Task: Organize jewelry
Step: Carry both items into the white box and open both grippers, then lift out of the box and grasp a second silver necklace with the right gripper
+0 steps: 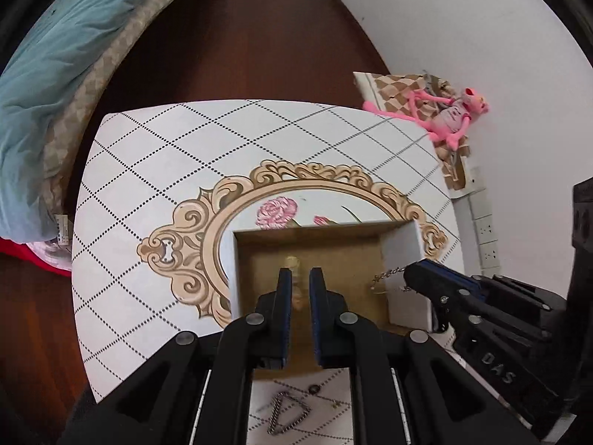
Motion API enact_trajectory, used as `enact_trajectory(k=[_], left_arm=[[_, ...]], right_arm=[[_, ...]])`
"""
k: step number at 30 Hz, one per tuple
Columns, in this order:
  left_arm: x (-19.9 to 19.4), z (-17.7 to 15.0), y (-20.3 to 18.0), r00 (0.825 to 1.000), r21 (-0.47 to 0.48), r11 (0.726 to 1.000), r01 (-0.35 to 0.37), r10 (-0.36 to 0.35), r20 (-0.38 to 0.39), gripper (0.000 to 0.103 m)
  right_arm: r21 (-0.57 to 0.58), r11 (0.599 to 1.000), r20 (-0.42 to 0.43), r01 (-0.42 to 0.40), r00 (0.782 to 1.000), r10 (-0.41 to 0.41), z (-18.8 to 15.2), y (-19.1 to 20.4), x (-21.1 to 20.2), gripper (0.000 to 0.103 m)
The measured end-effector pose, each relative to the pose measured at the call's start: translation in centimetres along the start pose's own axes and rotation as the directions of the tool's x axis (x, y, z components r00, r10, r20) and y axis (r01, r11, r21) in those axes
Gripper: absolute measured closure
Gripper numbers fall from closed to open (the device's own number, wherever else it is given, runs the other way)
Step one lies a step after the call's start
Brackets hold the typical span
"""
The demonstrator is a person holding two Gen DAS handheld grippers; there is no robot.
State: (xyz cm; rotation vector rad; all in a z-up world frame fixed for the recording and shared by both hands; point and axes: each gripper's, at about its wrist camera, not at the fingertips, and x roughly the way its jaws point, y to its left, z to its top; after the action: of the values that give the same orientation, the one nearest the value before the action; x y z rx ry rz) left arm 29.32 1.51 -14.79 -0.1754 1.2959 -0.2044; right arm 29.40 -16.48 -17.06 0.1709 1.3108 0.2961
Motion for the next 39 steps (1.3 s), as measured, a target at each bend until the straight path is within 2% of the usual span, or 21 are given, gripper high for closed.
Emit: enact_trajectory(k=[2, 4, 5, 6, 7, 8, 9, 11, 13, 15, 20, 24, 29, 34, 39], left_arm=[[0.3, 0.6, 0.5, 1.000, -0.011, 1.000, -0.026, 0.026, -0.004, 0.093], [0.4, 0.9, 0.8, 0.998, -0.016, 0.998, -0.059, 0.059, -0.001, 0.084], [0.3, 1.0, 1.0, 0.997, -0.017, 0.997, -0.071, 0.071, 0.004, 0.072], [0.2, 1.0, 1.2, 0.996, -0.022, 0.996, -0.082, 0.083, 0.014, 0.051], [0.0, 0.9, 1.4, 0.994, -0.029, 0.994, -0.103, 0.104, 0.023, 0.041], [-0.2, 0.8, 1.6, 0.993, -0.034, 0.993, -0.113, 0.115, 0.037, 0.035], [-0.4, 0.8, 1.7, 0.991, -0.037, 0.991, -0.127, 0.129, 0.048, 0.035], [-0.6, 0.6, 1.9, 0.987, -0.040, 0.988, -0.149, 0.151, 0.054, 0.032], [-0.9, 0.0, 1.9, 0.980, -0.043, 0.982, -0.182, 0.185, 0.078, 0.022], [-1.2, -0.6, 1.7, 0.971, -0.034, 0.977, -0.212, 0.214, 0.109, 0.001], [-1.2, -2.6, 1.7, 0.952, -0.030, 0.961, -0.276, 0.277, 0.128, 0.000], [-1.1, -4.1, 1.6, 0.944, -0.022, 0.953, -0.303, 0.304, 0.132, 0.000], [-1.9, -5.5, 1.5, 0.944, -0.038, 0.954, -0.297, 0.299, 0.140, 0.000], [-4.0, -6.6, 0.9, 0.932, -0.055, 0.950, -0.308, 0.313, 0.184, 0.000], [-6.4, -8.0, 0.2, 0.922, -0.077, 0.948, -0.310, 0.319, 0.221, 0.000]], right_arm=[[0.010, 1.000, -0.031, 0.002, 1.000, -0.002, 0.5, -0.5, 1.1, 0.094], [0.025, 1.000, -0.053, 0.003, 0.999, -0.001, 1.0, -1.0, 1.7, 0.091], [0.026, 1.000, -0.066, 0.009, 0.998, -0.008, 1.1, -1.1, 2.0, 0.091], [0.024, 0.999, -0.067, 0.028, 0.997, -0.026, 1.1, -1.3, 2.0, 0.086], [0.018, 0.999, -0.064, 0.043, 0.997, -0.042, 1.0, -1.3, 1.9, 0.080], [0.011, 0.998, -0.063, 0.054, 0.997, -0.053, 0.9, -1.4, 1.8, 0.058], [0.007, 0.997, -0.058, 0.076, 0.995, -0.076, 0.7, -1.5, 1.6, 0.035], [-0.005, 0.994, -0.040, 0.108, 0.993, -0.108, 0.4, -1.6, 1.1, 0.025], [-0.021, 0.985, -0.029, 0.169, 0.985, -0.170, -0.1, -1.6, 0.9, 0.023], [-0.037, 0.974, -0.021, 0.221, 0.975, -0.222, -0.9, -1.4, 0.7, 0.009], [-0.062, 0.952, -0.011, 0.300, 0.954, -0.301, -3.5, -1.2, 1.0, 0.007], [-0.058, 0.955, -0.027, 0.289, 0.956, -0.291, -5.1, -0.9, 1.4, 0.007], [-0.054, 0.956, -0.015, 0.290, 0.957, -0.291, -6.2, -0.5, 1.2, 0.007], [-0.043, 0.955, 0.017, 0.294, 0.956, -0.294, -7.1, -0.1, -0.5, 0.007], [-0.031, 0.947, 0.092, 0.318, 0.945, -0.315, -8.1, 0.3, -3.6, 0.007]])
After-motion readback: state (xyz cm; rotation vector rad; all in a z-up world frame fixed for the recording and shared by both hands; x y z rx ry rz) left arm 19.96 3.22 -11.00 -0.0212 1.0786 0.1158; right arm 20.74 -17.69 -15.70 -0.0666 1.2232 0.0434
